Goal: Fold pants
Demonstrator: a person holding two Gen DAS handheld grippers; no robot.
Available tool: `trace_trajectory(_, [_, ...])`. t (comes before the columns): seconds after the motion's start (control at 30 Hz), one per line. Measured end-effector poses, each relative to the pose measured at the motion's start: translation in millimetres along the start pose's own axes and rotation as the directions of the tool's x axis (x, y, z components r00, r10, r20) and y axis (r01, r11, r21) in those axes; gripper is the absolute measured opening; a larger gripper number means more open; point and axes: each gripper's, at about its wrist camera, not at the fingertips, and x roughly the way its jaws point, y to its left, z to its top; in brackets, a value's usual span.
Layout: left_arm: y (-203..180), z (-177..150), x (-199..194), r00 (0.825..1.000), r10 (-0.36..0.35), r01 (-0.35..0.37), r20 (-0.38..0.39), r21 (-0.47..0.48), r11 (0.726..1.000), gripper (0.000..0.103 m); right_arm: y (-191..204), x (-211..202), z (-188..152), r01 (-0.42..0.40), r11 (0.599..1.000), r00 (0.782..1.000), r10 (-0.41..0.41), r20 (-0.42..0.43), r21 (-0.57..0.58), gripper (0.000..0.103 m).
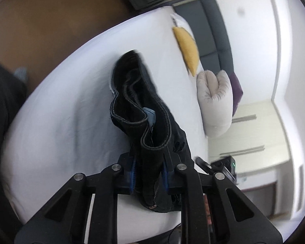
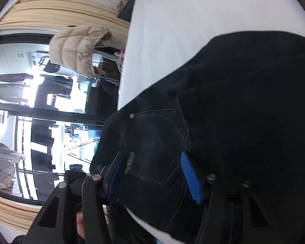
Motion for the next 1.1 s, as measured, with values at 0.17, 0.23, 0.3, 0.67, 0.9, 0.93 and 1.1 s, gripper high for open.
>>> trace_trajectory(0.17, [-36.6, 4.2, -4.6, 1.000, 0.016, -0.018, 0.013, 0.130, 0.991, 0.017, -19.0, 24.6, 6.0, 0.071, 0.997, 0.997, -0.070, -0.037, 0.039, 0.050])
trace_trajectory(0.23, [-47.2, 3.3, -2.7, 1.000, 0.024, -0.026, 0.016, 0.168, 0.985, 0.017, -17.6, 23.4, 1.6, 0.075, 0.997, 0.997, -0.075, -0.023, 0.025, 0.051])
trace_trajectory(0.3, [-58.2, 3.1, 1.5, 1.000, 0.026, -0.028, 0.016, 0.201, 0.979, 0.017, -14.2, 22.8, -4.8, 0.091, 0.996, 0.996, -0.091, -0.004, -0.008, 0.052])
trace_trajectory(0.67, [-191.5, -40.4, 94.9, 0.996, 0.084, -0.051, -0.027, 0.599, 0.799, 0.017, 19.0, -41.6, 17.5, -0.066, 0.997, 0.995, 0.068, 0.072, -0.026, 0.066])
trace_trajectory(0.9, [-247.7, -112.2, 180.2, 0.985, 0.157, -0.032, -0.078, 0.801, 0.598, 0.017, 61.9, -82.6, 35.0, -0.039, 0.981, 0.998, 0.047, 0.040, -0.191, 0.085])
trace_trajectory(0.93, [-250.5, -121.2, 189.2, 0.982, 0.168, -0.026, -0.087, 0.816, 0.577, 0.017, 65.2, -86.4, 36.6, -0.031, 0.977, 0.999, 0.038, 0.030, -0.212, 0.086])
trace_trajectory(1.1, [-255.0, -158.2, 213.9, 0.974, 0.196, 0.003, -0.113, 0.872, 0.489, 0.015, 61.5, -89.9, 35.6, 0.063, 0.961, 0.997, -0.070, -0.018, -0.269, 0.090])
